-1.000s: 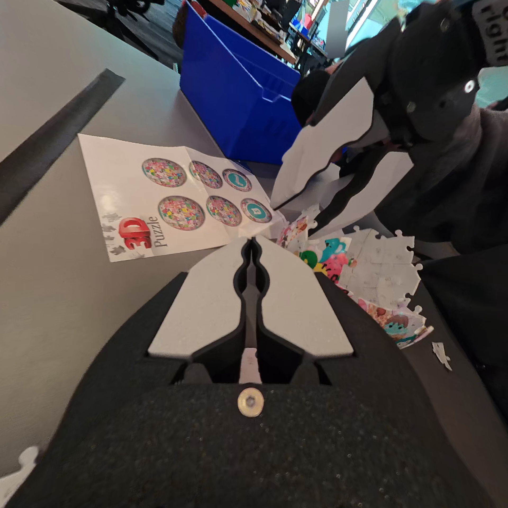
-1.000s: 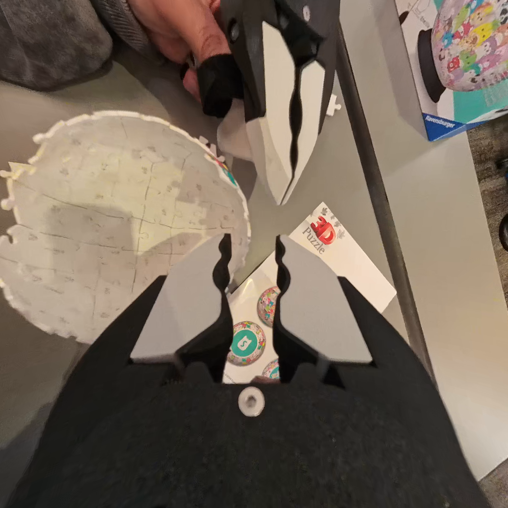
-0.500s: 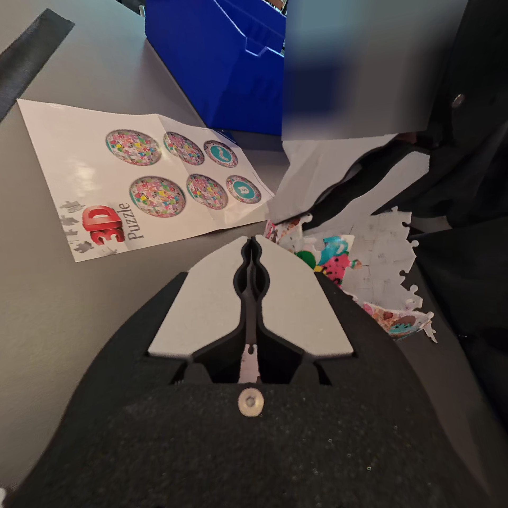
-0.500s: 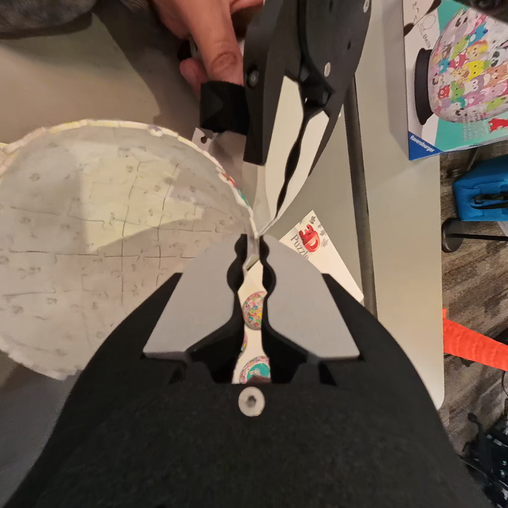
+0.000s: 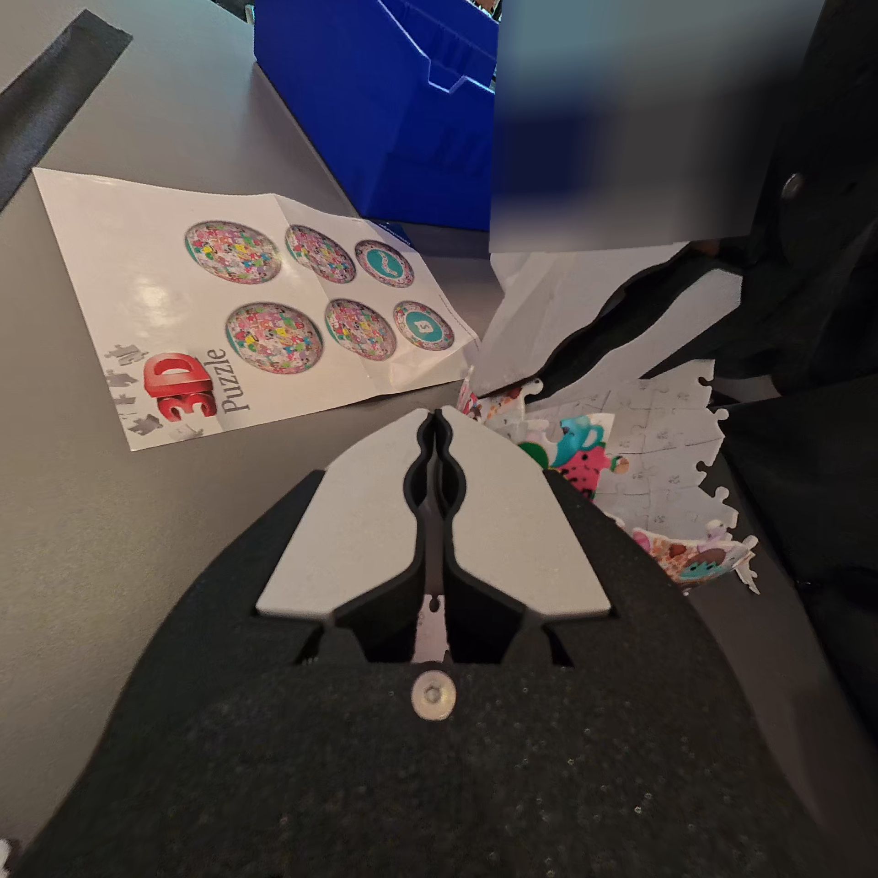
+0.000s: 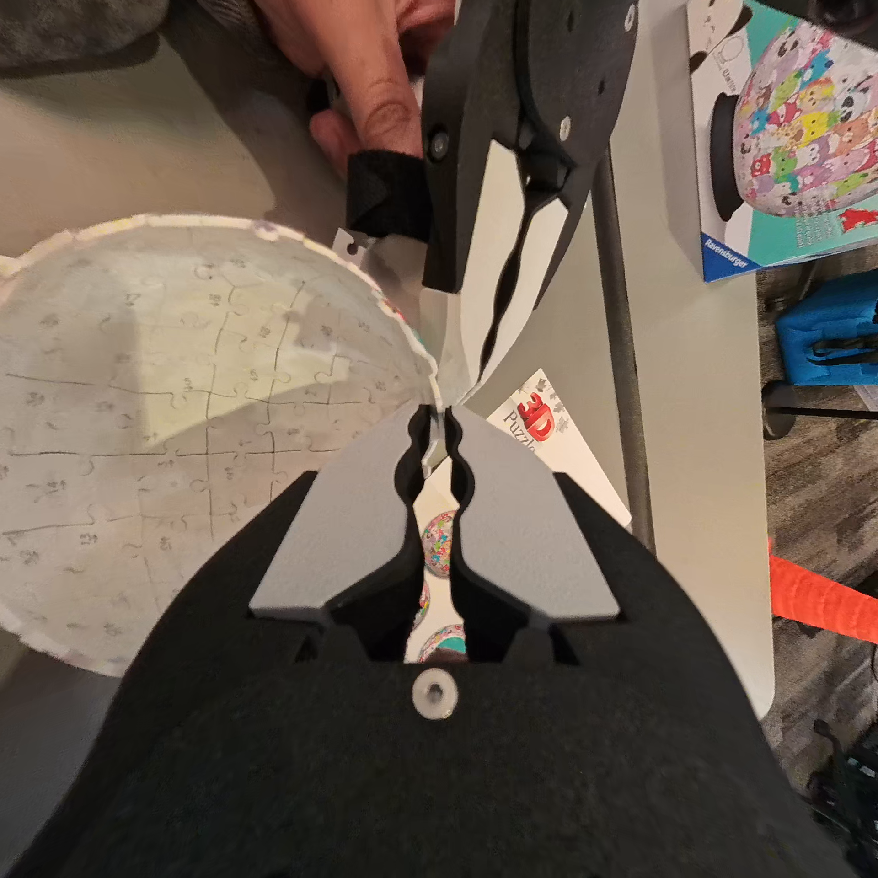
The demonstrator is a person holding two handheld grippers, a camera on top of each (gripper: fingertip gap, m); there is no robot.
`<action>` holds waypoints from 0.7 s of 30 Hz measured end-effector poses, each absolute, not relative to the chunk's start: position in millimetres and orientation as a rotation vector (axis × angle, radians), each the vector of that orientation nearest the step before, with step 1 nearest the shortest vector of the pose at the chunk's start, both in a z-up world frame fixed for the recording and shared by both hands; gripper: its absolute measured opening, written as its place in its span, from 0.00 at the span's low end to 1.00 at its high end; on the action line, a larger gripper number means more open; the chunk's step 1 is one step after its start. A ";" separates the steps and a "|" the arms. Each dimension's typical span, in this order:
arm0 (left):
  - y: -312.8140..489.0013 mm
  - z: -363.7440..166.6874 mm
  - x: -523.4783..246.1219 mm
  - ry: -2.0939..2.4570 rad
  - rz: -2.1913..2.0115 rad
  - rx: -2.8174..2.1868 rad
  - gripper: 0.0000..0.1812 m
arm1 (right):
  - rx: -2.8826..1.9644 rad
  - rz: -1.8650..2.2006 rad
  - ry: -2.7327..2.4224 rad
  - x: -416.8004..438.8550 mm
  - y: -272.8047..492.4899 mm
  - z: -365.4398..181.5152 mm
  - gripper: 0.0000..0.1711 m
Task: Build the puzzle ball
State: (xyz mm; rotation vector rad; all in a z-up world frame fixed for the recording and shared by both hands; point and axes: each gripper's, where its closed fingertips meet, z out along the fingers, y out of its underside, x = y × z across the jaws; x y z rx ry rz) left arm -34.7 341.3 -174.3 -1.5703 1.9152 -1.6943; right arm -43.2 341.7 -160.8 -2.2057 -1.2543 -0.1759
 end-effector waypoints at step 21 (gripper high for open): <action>344.3 -166.4 -44.2 1.913 -1.760 -1.521 0.00 | -2.201 -0.181 -1.279 -43.6 345.9 -162.2 0.04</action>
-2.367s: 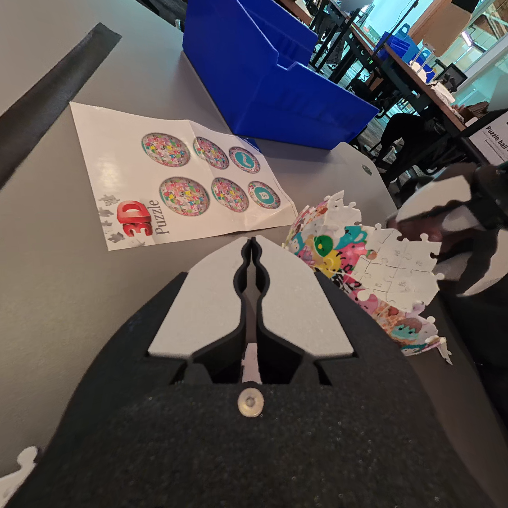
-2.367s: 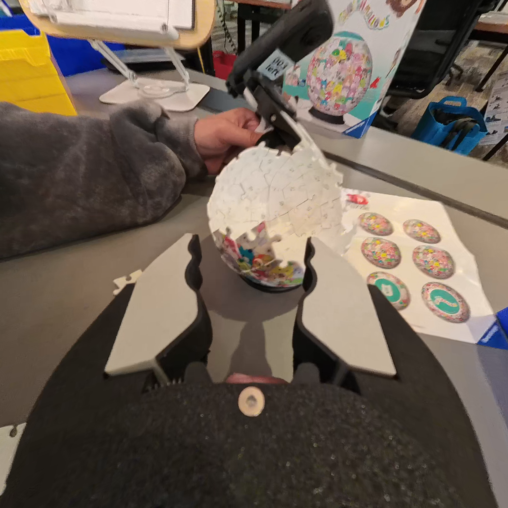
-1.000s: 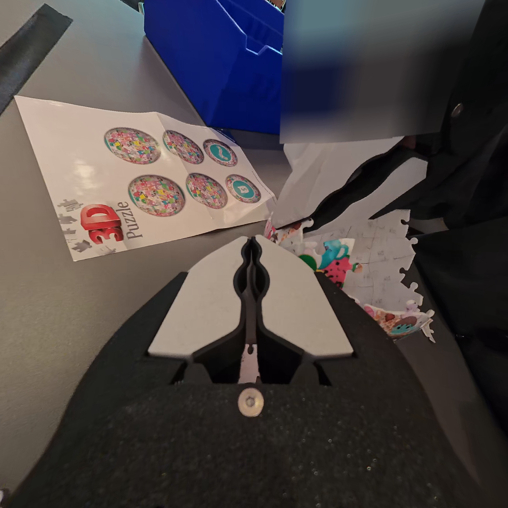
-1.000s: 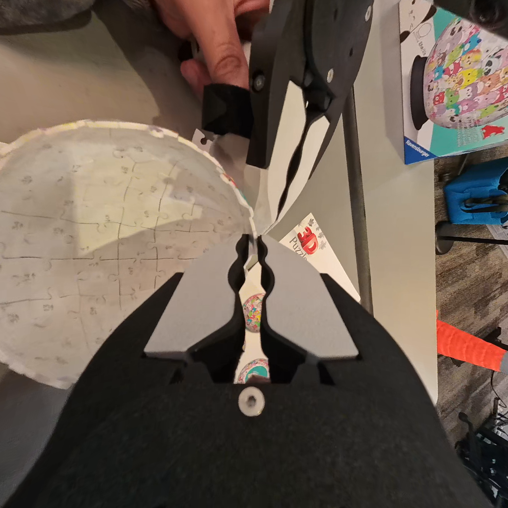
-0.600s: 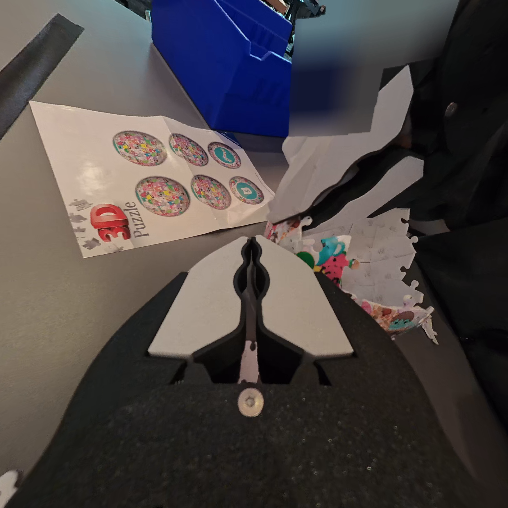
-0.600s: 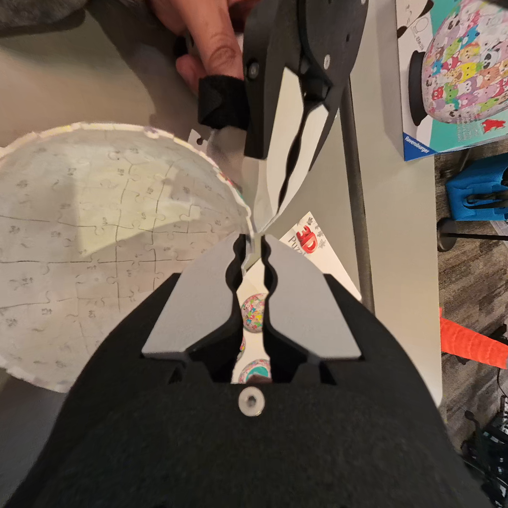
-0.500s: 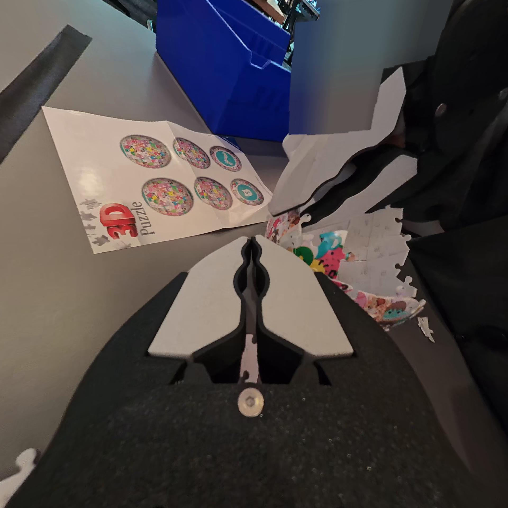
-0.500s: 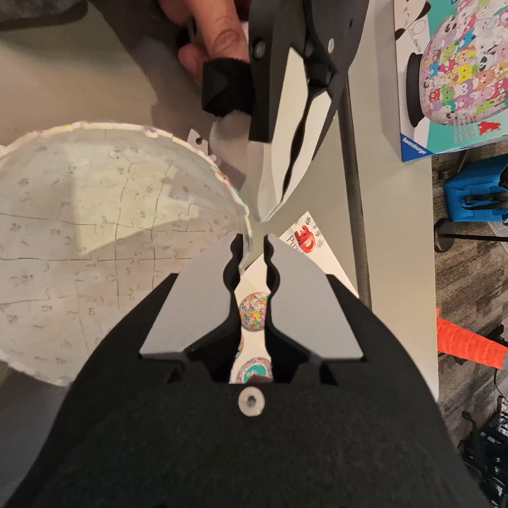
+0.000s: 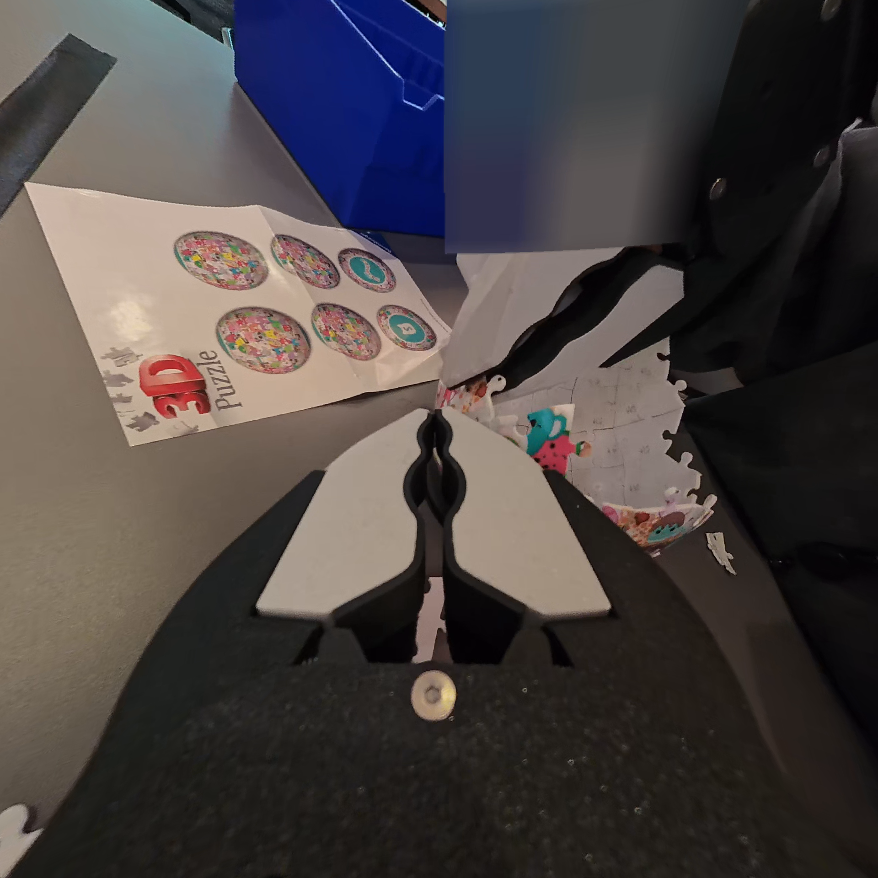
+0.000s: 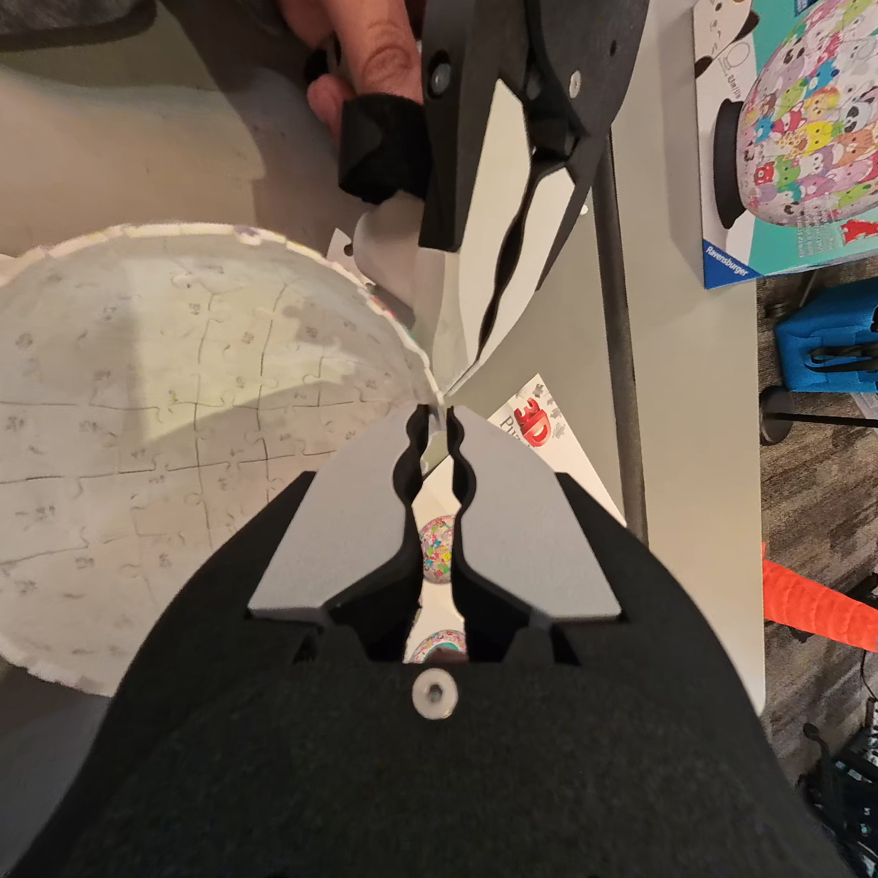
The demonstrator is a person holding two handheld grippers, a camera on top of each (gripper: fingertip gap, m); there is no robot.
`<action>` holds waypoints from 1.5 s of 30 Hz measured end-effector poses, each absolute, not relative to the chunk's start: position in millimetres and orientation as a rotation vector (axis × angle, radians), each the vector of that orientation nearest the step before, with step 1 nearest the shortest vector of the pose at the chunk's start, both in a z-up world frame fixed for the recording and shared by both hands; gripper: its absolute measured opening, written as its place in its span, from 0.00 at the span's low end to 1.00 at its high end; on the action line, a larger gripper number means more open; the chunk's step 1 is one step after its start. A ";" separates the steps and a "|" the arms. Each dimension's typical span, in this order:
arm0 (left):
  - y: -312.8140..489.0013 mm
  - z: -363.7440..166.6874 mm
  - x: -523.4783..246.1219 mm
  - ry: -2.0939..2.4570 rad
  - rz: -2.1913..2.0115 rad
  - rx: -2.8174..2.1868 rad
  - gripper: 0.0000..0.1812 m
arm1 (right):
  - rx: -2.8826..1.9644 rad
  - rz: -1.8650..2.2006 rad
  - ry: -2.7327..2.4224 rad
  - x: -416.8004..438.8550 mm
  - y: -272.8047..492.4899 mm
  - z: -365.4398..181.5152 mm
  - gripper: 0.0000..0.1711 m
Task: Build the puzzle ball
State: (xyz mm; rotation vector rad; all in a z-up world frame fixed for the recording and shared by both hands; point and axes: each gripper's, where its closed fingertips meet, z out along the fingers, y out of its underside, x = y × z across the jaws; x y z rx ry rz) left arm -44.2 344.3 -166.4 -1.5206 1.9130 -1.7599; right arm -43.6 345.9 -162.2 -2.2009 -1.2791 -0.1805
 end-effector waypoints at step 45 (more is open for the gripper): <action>392.5 -118.3 -56.1 1.704 -1.560 -1.657 0.10 | -2.130 0.012 -0.967 -0.9 319.3 -117.2 0.12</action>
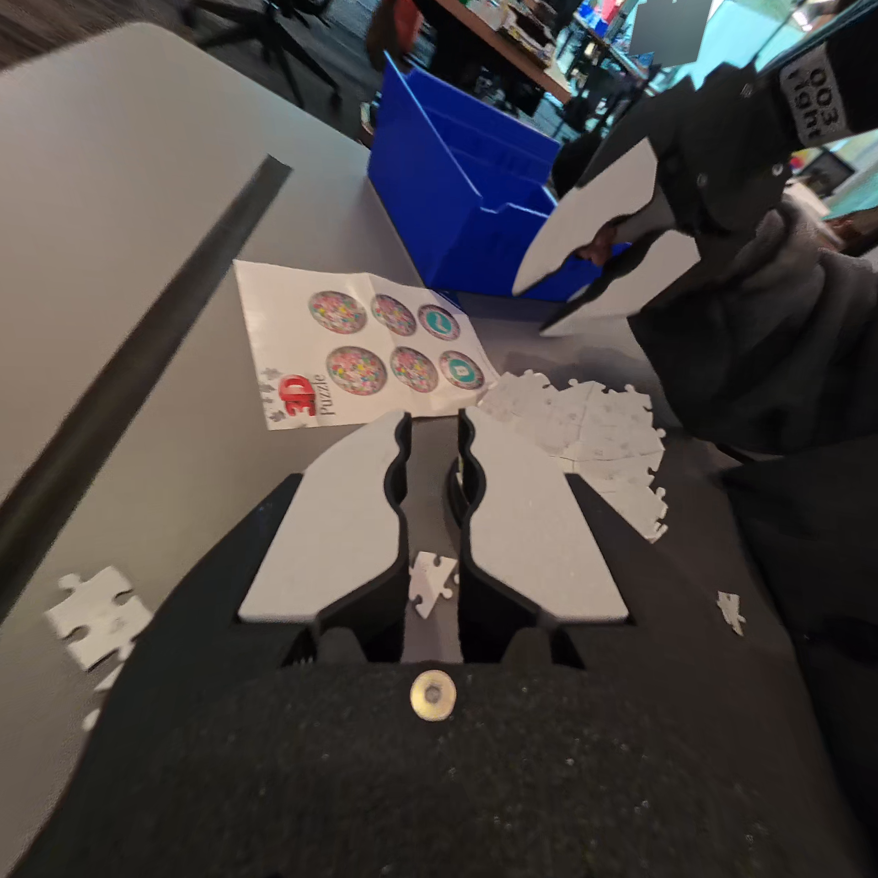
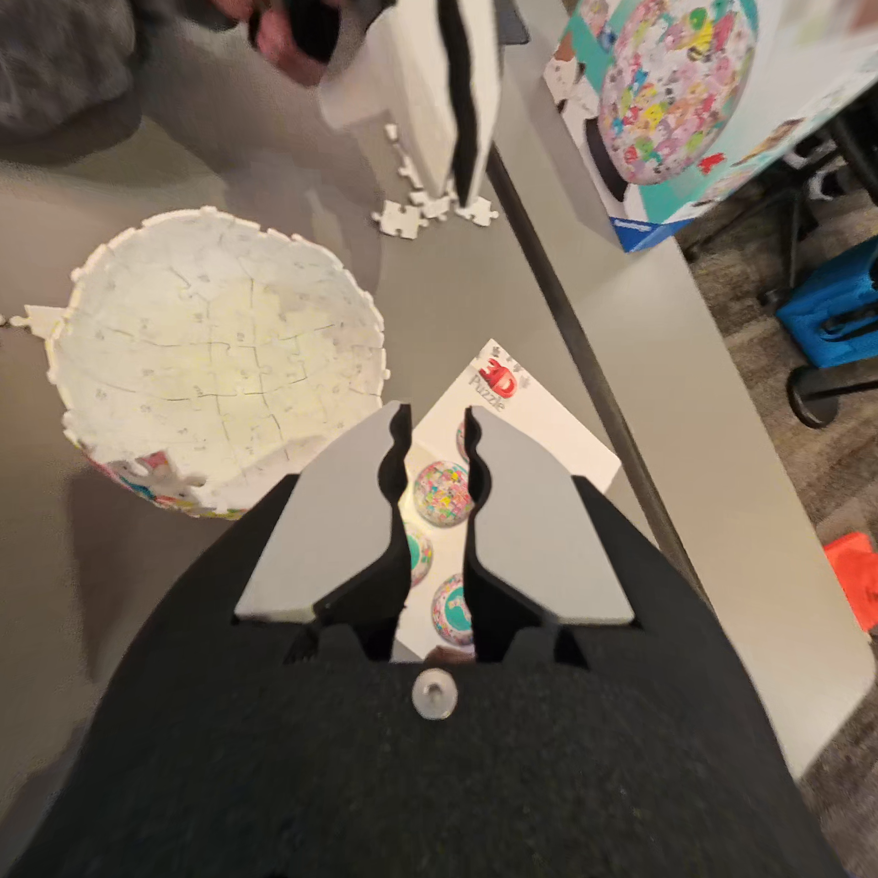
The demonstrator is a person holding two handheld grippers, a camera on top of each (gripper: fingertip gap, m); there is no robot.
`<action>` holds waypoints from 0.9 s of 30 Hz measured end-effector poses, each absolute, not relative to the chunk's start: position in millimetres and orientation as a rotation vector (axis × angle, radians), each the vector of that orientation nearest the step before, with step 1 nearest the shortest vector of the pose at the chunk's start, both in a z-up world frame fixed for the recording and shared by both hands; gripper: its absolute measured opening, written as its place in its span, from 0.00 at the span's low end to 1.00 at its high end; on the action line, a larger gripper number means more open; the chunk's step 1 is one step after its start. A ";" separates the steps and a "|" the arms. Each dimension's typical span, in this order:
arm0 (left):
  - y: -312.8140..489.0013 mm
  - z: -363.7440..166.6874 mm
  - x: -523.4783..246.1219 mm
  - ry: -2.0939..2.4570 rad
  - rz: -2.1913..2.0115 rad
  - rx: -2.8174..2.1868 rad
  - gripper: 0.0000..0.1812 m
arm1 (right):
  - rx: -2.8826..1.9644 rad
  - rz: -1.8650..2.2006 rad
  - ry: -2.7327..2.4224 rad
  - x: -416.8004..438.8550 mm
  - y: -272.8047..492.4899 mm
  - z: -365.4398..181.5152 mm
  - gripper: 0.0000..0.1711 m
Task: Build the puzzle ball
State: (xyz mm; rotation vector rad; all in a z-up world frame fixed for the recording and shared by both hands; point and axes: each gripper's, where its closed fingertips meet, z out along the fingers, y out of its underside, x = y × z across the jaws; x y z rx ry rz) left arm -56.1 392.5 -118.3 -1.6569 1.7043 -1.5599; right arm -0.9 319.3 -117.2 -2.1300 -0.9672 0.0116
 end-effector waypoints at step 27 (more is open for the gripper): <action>326.4 -210.7 -24.6 2.408 -1.537 -1.644 0.00 | -2.382 -0.073 -0.996 -4.1 315.8 -130.7 0.22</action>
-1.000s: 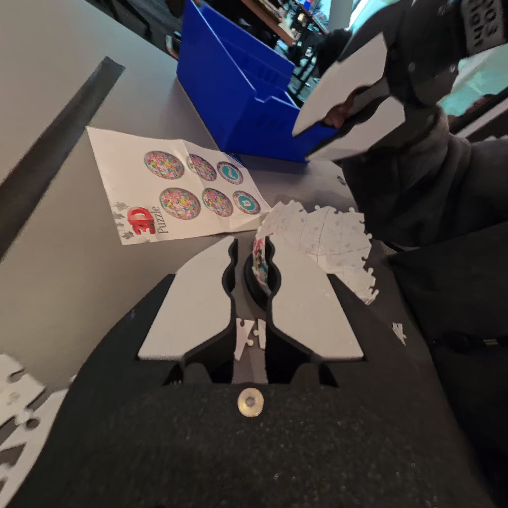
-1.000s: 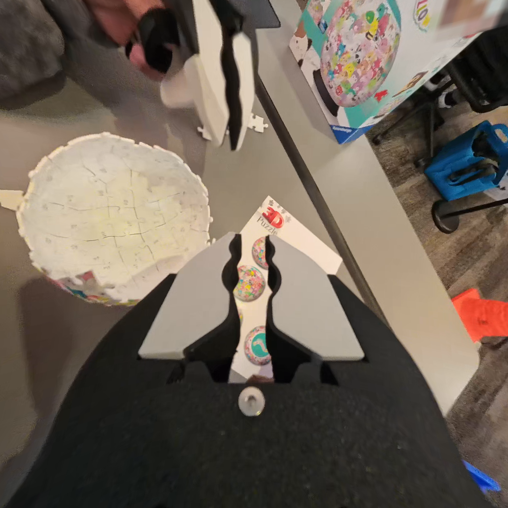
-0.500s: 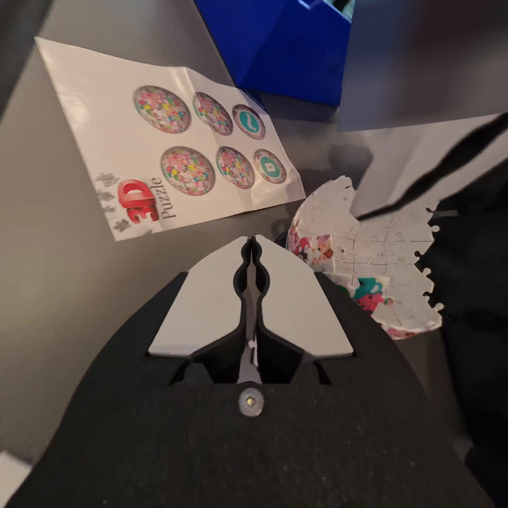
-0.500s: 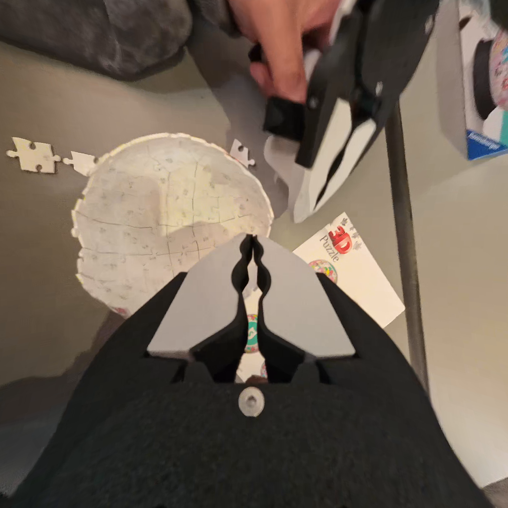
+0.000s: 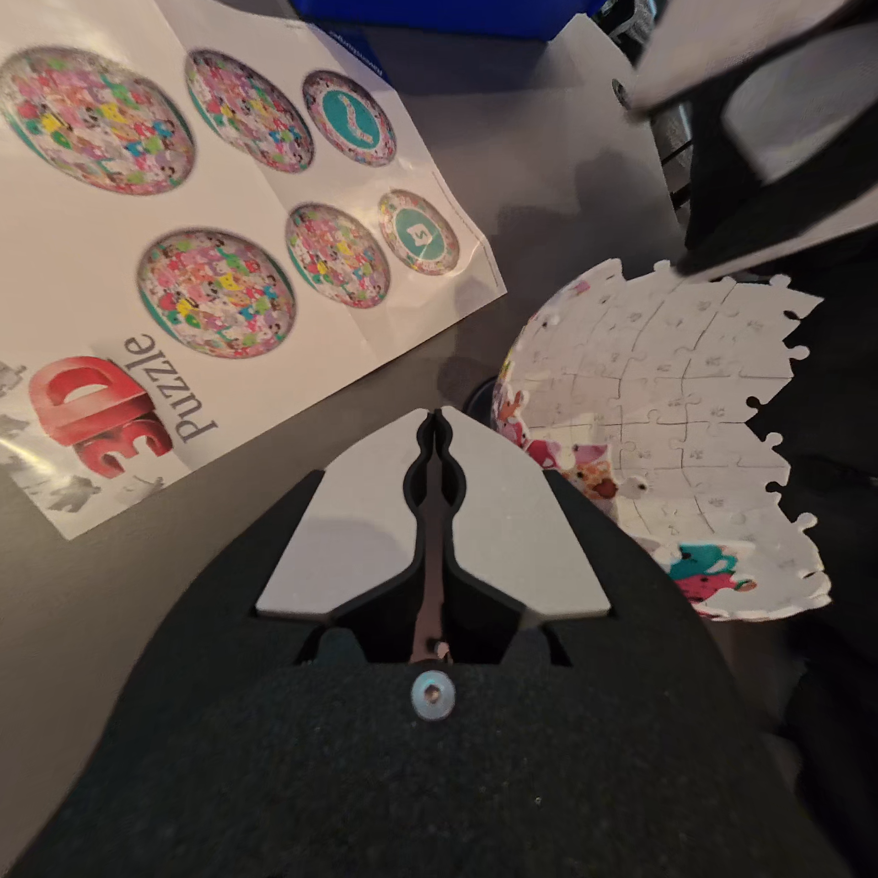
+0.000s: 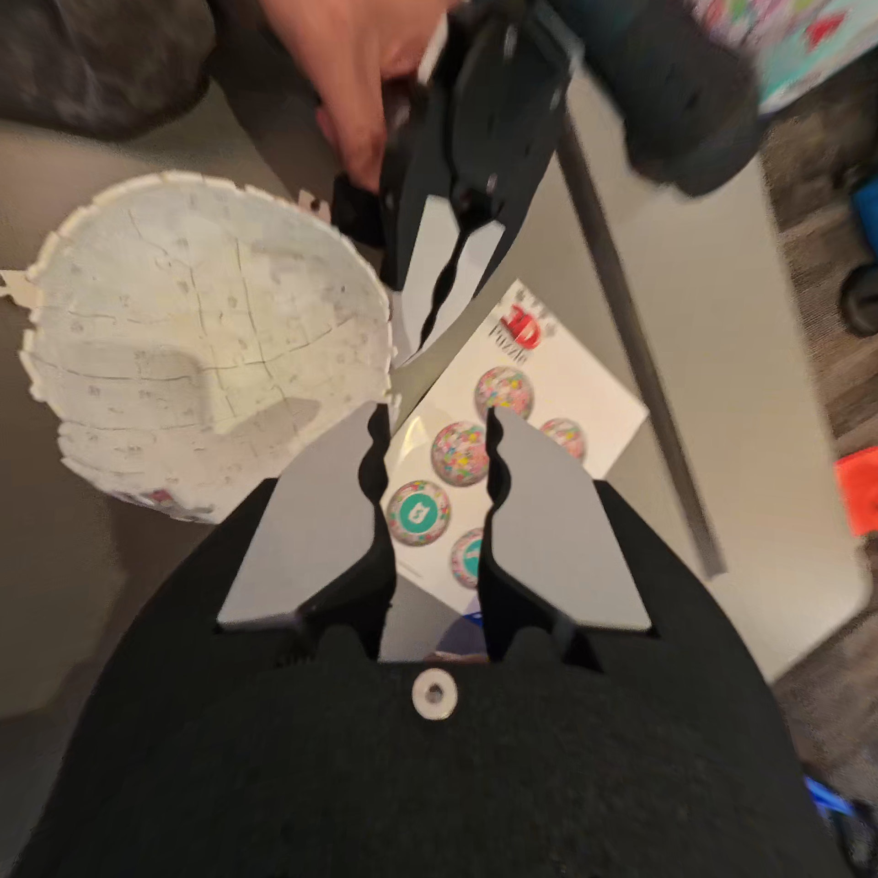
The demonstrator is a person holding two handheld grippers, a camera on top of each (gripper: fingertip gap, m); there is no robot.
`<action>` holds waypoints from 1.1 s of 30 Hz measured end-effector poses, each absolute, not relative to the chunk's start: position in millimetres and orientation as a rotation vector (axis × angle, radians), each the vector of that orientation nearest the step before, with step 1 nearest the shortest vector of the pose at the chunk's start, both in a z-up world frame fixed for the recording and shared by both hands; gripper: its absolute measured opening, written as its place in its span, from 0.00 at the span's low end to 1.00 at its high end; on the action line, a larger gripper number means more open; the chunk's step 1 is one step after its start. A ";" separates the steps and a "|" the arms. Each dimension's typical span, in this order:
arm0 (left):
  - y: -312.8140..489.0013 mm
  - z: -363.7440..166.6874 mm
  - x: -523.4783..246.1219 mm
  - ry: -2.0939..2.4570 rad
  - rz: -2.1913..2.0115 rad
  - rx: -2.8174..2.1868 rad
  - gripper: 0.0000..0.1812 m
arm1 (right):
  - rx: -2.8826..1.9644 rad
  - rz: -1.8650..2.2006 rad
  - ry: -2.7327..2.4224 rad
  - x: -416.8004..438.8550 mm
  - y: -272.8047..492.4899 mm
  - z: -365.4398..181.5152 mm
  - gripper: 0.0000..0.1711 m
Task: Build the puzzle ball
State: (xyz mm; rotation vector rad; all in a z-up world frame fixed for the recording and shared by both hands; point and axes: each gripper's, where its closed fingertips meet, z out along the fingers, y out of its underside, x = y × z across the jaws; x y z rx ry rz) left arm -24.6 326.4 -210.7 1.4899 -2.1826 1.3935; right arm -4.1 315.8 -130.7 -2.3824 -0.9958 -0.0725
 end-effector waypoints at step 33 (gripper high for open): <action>285.8 -121.3 -107.6 -2.235 1.688 2.415 0.19 | -1.933 0.318 -0.397 -67.5 238.5 -126.0 0.35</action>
